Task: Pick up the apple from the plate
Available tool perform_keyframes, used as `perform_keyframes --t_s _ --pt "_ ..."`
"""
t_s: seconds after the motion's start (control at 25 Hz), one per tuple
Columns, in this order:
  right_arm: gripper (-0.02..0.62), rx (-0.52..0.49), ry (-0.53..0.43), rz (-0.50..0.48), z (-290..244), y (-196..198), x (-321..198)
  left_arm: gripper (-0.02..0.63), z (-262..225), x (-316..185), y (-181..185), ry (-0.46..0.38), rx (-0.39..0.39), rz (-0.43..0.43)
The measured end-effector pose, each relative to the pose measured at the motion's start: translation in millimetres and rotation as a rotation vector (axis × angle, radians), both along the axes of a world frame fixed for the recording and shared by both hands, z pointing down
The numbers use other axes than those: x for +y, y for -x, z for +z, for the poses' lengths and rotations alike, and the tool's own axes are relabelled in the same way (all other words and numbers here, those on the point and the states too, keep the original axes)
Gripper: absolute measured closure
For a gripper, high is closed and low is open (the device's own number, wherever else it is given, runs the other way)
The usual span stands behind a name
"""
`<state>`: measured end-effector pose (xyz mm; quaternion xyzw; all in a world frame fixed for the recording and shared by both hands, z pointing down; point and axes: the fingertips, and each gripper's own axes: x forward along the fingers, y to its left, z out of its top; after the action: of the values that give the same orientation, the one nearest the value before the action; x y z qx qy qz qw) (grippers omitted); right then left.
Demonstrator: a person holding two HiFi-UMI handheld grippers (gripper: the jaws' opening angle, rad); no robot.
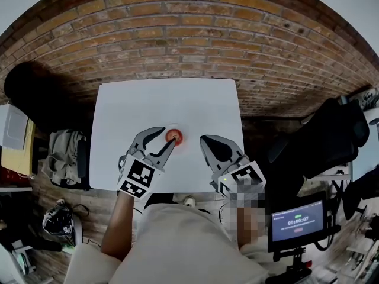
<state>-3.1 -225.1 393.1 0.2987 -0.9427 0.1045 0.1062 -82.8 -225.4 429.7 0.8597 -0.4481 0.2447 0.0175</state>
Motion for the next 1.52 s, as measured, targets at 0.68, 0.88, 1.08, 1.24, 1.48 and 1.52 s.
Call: perform_keyframes --t_s 0.68,0.88,1.08,1.24,1.48,1.52 --pt "0.594 0.012 0.098 0.062 35 12 -13 0.434 50 -21 7 0.122 -0.036 0.085" --pt "0.594 0.023 0.14 0.08 49 9 -14 0.401 66 -26 1 0.169 -0.053 0.13" --pt "0.594 0.034 0.159 0.093 58 8 -16 0.378 88 -30 -2 0.227 -0.05 0.158" --pt "0.594 0.043 0.173 0.109 63 7 -21 0.359 111 -33 0 0.285 -0.048 0.167" --pt "0.594 0.065 0.188 0.124 73 4 -28 0.331 149 -37 7 0.375 -0.063 0.174" --pt "0.594 0.068 0.189 0.126 74 4 -29 0.33 155 -37 9 0.388 -0.068 0.173"
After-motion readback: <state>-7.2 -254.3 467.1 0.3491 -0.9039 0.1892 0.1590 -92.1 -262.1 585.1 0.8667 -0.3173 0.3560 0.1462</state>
